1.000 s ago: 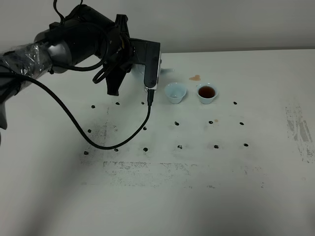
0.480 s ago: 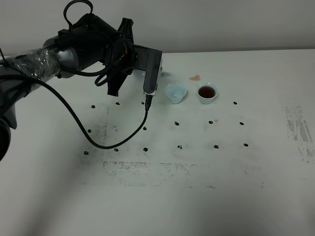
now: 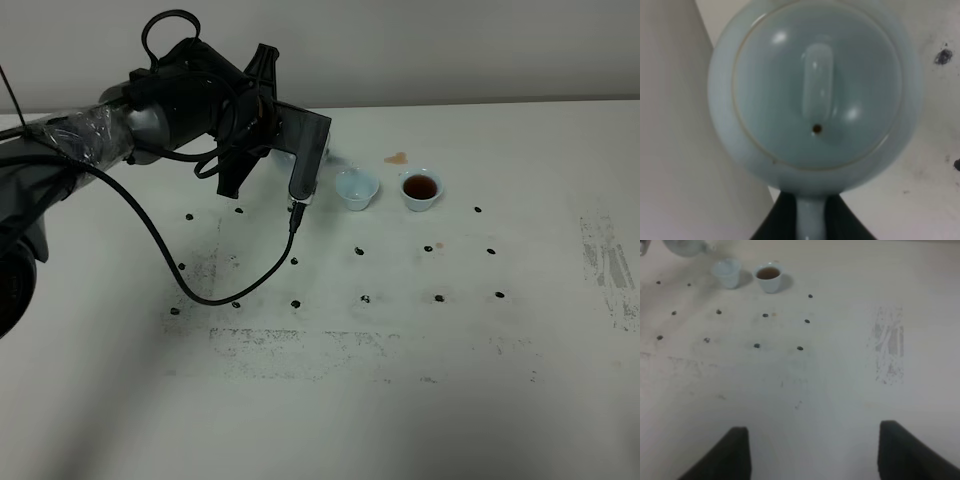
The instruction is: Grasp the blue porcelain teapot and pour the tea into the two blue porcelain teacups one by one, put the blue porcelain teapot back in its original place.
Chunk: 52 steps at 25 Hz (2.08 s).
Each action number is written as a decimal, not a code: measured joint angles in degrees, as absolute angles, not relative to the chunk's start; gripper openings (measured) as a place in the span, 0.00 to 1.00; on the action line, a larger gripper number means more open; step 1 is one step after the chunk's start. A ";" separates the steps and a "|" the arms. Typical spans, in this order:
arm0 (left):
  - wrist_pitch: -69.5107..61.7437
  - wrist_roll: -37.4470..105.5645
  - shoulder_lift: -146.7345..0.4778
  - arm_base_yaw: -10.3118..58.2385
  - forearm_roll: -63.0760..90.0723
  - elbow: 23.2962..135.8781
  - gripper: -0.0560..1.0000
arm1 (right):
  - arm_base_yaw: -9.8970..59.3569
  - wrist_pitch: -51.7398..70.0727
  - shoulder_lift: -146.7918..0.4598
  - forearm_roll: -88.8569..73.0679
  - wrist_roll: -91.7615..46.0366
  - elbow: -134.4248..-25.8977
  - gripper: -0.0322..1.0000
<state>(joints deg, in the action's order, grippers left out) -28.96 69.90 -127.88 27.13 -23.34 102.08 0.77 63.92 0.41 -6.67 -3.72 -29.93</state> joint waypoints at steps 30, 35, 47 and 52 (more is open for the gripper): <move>-23.61 71.33 -129.46 28.12 -34.00 102.13 0.13 | 0.77 63.92 0.41 -6.67 -3.72 -29.93 0.58; -23.61 72.92 -129.46 28.25 -36.01 102.13 0.13 | 0.77 63.92 0.41 -6.67 -3.72 -29.93 0.58; -23.38 74.60 -129.46 29.28 -37.89 102.13 0.13 | 0.77 63.92 0.41 -6.67 -3.72 -29.93 0.58; -23.44 74.60 -129.46 29.28 -38.22 102.13 0.13 | 0.77 63.92 0.41 -6.67 -3.72 -29.93 0.58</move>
